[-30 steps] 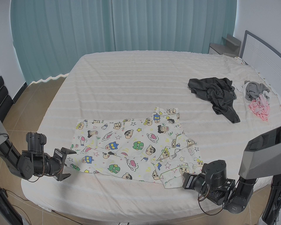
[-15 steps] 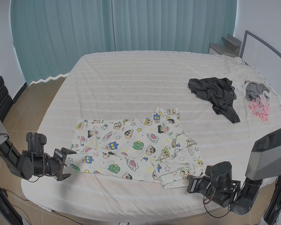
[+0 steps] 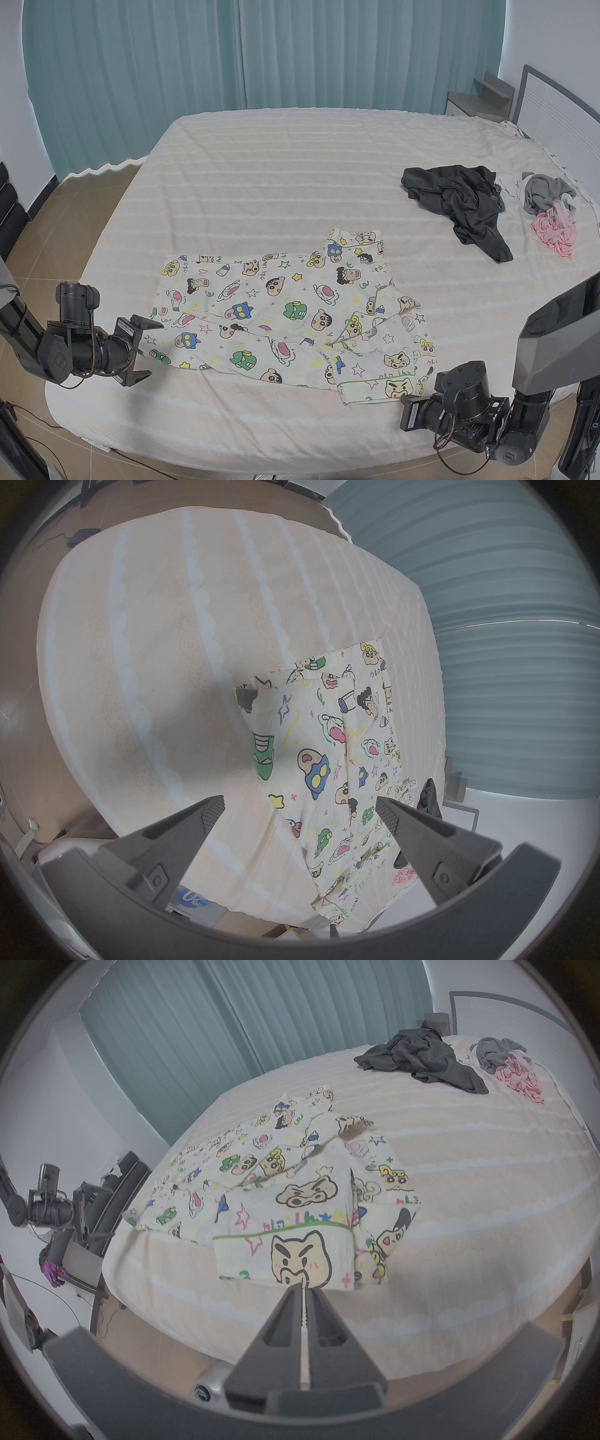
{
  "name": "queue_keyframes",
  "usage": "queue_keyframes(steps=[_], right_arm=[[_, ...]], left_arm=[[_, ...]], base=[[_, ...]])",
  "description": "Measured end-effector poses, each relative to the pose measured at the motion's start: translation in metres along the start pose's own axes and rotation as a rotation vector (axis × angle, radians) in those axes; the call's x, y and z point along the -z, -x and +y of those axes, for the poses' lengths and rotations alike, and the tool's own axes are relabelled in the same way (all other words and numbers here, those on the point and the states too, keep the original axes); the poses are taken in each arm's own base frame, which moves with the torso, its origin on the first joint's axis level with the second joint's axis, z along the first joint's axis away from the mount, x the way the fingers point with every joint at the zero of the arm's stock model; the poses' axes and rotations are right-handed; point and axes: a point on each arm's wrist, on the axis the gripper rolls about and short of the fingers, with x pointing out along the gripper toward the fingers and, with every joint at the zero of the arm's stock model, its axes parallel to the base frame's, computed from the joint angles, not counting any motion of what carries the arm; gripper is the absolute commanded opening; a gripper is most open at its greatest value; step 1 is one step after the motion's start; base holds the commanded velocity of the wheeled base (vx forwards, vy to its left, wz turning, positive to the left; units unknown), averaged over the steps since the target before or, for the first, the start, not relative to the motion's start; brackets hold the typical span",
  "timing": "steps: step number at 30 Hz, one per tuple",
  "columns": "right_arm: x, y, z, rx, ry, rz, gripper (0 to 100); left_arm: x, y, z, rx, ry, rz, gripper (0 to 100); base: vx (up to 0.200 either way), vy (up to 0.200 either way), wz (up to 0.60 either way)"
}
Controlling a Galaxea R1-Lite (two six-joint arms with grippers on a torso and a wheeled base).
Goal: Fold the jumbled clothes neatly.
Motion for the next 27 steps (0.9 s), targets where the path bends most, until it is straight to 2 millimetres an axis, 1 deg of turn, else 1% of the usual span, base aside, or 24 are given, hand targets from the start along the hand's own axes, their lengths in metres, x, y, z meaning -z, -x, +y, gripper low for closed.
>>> queue_keyframes(steps=[10,11,18,22,25,27], right_arm=[[0.013,-0.005,0.0,0.008,0.036,0.051,0],[0.014,-0.006,0.0,0.007,0.037,0.053,100],[0.016,-0.002,0.006,-0.026,0.043,0.045,100],[0.018,0.009,0.019,-0.118,0.055,0.021,100],[0.015,0.017,0.031,-0.208,0.057,-0.011,100],[0.014,0.019,0.035,-0.229,0.06,-0.015,100]], left_arm=[[0.0,0.0,0.0,0.0,0.0,0.0,100],[0.0,0.0,0.0,0.0,0.0,0.0,100],[0.0,0.0,0.0,0.0,0.0,0.0,100],[0.0,0.0,0.0,0.0,0.0,0.0,100],[0.0,0.0,0.0,-0.002,0.001,0.001,100],[0.0,-0.001,0.001,-0.003,0.002,0.001,100]], base=[[0.0,0.0,0.0],[0.0,0.0,0.0],[0.0,0.0,0.0],[0.0,0.0,0.0],[0.0,0.0,0.0],[0.0,0.0,0.0]])
